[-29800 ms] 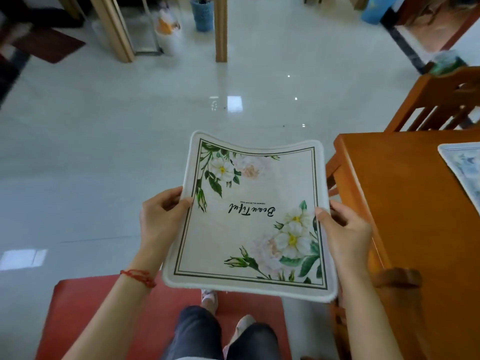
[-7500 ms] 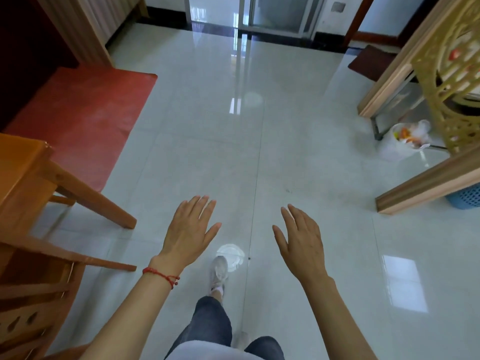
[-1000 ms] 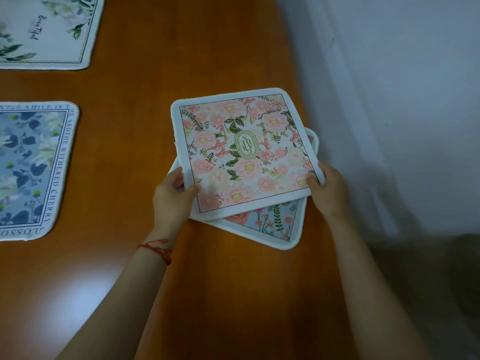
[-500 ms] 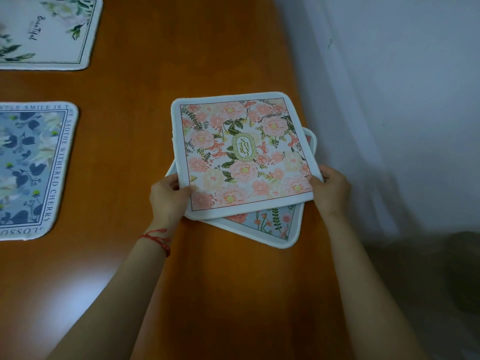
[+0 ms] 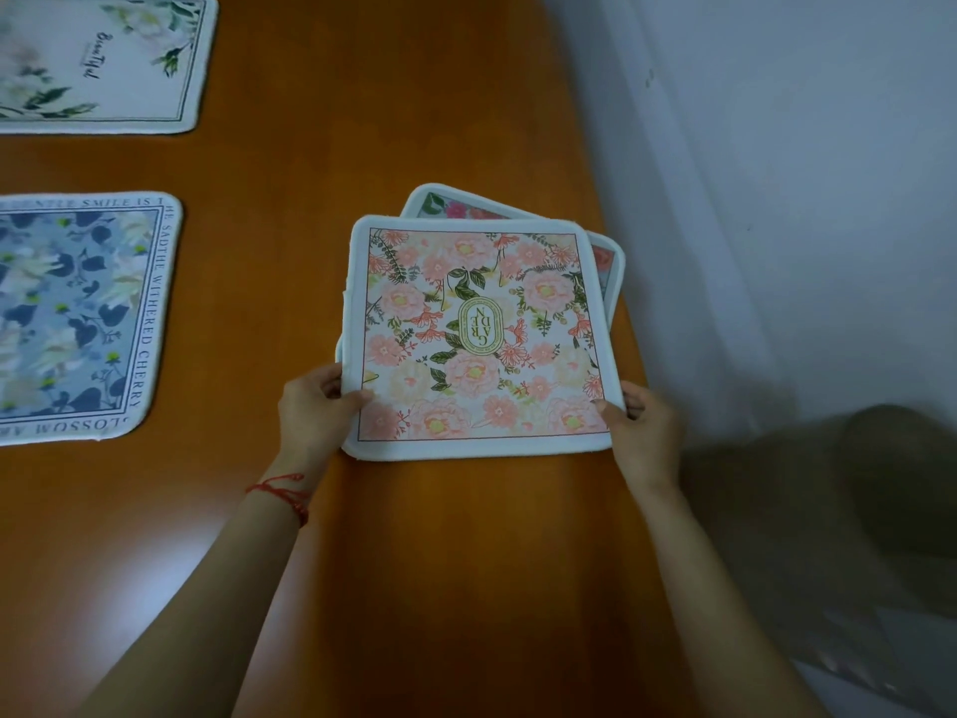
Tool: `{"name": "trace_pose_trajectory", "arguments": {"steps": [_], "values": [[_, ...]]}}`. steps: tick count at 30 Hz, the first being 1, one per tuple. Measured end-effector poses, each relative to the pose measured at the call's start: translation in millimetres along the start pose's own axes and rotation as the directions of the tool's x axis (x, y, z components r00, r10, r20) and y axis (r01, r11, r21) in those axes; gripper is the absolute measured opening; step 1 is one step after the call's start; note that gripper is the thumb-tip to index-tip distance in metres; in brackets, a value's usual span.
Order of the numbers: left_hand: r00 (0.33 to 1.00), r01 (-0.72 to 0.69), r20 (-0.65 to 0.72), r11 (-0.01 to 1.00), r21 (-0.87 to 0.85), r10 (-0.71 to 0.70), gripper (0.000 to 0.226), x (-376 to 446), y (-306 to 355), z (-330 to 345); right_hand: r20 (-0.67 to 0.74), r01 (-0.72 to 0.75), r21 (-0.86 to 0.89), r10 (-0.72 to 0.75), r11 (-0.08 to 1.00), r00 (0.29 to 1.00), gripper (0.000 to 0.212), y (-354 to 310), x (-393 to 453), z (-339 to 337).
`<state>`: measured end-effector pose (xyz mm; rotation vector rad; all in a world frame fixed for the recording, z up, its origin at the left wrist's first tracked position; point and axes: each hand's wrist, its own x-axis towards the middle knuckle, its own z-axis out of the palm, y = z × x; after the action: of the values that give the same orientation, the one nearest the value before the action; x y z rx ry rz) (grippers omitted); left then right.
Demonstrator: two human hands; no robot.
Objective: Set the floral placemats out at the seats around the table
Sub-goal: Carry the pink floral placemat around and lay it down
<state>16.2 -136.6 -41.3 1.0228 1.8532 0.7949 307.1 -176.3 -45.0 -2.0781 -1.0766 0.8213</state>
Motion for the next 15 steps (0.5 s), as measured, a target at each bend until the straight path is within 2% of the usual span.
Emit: {"name": "trace_pose_trajectory", "arguments": {"steps": [9, 15], "values": [[0.998, 0.027, 0.049, 1.0, 0.005, -0.028, 0.041, -32, -26, -24, 0.035, -0.052, -0.01, 0.052, 0.999, 0.998, 0.035, 16, -60, -8], [0.998, 0.021, 0.058, 1.0, 0.014, -0.022, 0.041, -39, -33, -29, 0.052, -0.084, -0.005, 0.084, 0.996, 0.995, 0.035, 20, -71, -9]]}}
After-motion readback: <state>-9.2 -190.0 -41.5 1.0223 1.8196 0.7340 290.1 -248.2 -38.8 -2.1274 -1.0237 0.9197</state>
